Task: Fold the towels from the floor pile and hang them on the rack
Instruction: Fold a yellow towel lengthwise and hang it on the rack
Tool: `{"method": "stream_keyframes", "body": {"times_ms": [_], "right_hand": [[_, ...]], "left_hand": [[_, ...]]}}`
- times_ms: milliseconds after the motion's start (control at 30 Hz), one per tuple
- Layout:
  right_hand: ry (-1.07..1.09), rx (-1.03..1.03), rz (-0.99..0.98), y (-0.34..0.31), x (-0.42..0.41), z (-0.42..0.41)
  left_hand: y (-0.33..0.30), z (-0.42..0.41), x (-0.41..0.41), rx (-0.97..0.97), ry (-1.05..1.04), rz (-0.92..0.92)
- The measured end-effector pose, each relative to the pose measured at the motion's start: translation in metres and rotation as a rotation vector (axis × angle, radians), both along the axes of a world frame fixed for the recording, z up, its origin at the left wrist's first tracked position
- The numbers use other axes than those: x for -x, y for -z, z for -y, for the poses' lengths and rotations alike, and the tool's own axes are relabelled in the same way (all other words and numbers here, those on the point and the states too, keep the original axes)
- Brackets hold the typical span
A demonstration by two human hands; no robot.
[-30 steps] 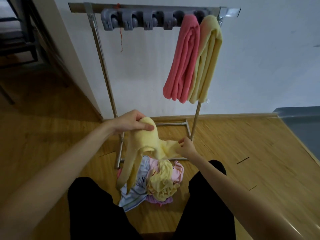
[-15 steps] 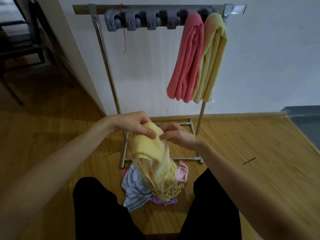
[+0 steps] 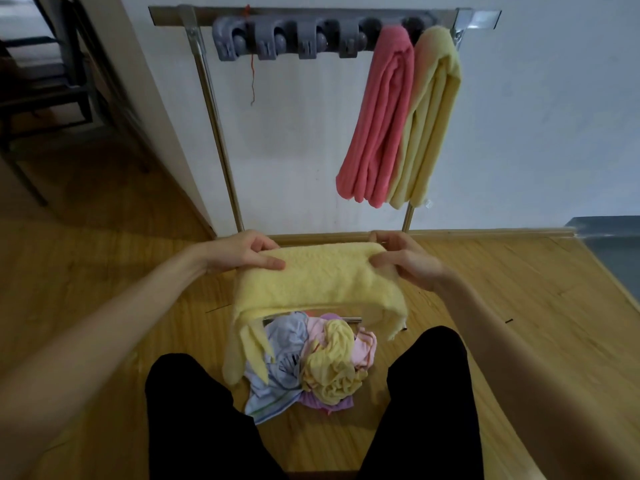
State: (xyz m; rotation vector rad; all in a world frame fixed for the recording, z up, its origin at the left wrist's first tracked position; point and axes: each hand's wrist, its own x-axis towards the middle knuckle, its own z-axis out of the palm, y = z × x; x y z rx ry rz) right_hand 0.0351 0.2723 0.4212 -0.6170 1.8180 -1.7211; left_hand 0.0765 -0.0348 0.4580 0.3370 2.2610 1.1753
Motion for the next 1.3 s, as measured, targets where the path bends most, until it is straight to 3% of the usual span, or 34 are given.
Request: {"method": "stream_keyframes", "body": {"times_ms": [167, 267, 400, 500, 667, 833, 967, 1167, 1300], "right_hand": [[-0.123, -0.124, -0.143, -0.021, 0.013, -0.002], [-0.207, -0.285, -0.276, -0.039, 0.024, -0.001], [-0.288, -0.543, -0.353, -0.066, 0.039, 0.008], [-0.253, -0.738, -0.525, -0.081, 0.051, 0.019], [-0.036, -0.807, -0.690, -0.094, 0.073, 0.031], [0.206, -0.836, -0.873, -0.123, 0.099, 0.043], [0.443, -0.781, -1.010, -0.144, 0.121, 0.053], [0.747, -0.717, -1.125, -0.171, 0.144, 0.070], [0.900, -0.791, -1.158, -0.184, 0.157, 0.083]], "left_hand": [[-0.023, -0.006, 0.007, -0.013, -0.034, -0.186], [-0.041, -0.005, 0.016, 0.007, -0.020, -0.194], [-0.062, -0.012, 0.034, 0.265, 0.142, -0.268], [-0.071, -0.019, 0.051, 0.418, 0.227, -0.319], [-0.088, -0.028, 0.077, 0.645, 0.162, -0.525], [-0.101, -0.040, 0.106, 0.594, -0.096, -0.796], [-0.113, -0.044, 0.133, 0.690, -0.191, -1.093], [-0.150, -0.053, 0.170, 0.701, -0.295, -1.274], [-0.169, -0.067, 0.188, 0.768, -0.336, -1.355]]}}
